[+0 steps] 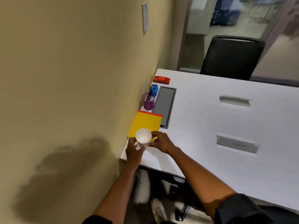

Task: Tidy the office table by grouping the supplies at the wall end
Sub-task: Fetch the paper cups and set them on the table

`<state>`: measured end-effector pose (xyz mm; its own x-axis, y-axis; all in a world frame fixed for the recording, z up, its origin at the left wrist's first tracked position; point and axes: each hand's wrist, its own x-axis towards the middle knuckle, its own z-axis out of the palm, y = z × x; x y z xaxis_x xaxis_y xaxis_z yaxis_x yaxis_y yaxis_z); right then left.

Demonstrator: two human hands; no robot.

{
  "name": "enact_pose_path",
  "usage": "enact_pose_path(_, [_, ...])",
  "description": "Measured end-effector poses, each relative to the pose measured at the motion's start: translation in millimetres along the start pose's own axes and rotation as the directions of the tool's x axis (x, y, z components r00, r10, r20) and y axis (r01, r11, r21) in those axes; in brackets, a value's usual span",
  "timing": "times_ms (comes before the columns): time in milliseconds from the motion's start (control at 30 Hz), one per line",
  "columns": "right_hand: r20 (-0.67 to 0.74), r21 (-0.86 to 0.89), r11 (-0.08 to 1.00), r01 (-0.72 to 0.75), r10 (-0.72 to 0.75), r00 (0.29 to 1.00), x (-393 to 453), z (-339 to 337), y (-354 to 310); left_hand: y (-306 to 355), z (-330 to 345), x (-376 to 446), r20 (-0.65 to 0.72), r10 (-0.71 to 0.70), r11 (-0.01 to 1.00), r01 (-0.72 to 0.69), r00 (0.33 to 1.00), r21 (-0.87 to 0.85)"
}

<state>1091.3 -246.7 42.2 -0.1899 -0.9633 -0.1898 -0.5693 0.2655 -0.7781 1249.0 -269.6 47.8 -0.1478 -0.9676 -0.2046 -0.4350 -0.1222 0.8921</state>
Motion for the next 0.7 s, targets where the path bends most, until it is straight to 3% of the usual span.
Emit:
enact_pose_path(367, [-0.272,-0.013,1.000,-0.009,0.005,0.962,-115.7,-83.2,-26.5,70.9,17.6,-66.4,0.195,0.320,0.946,-0.300,0.927,-0.125])
enact_pose_path(700, [-0.523,0.040,0.991,-0.131,0.132,0.842,-227.7,-191.9,-1.7,155.1,105.3,-129.0,0.427,0.501,0.865,-0.448,0.753,-0.225])
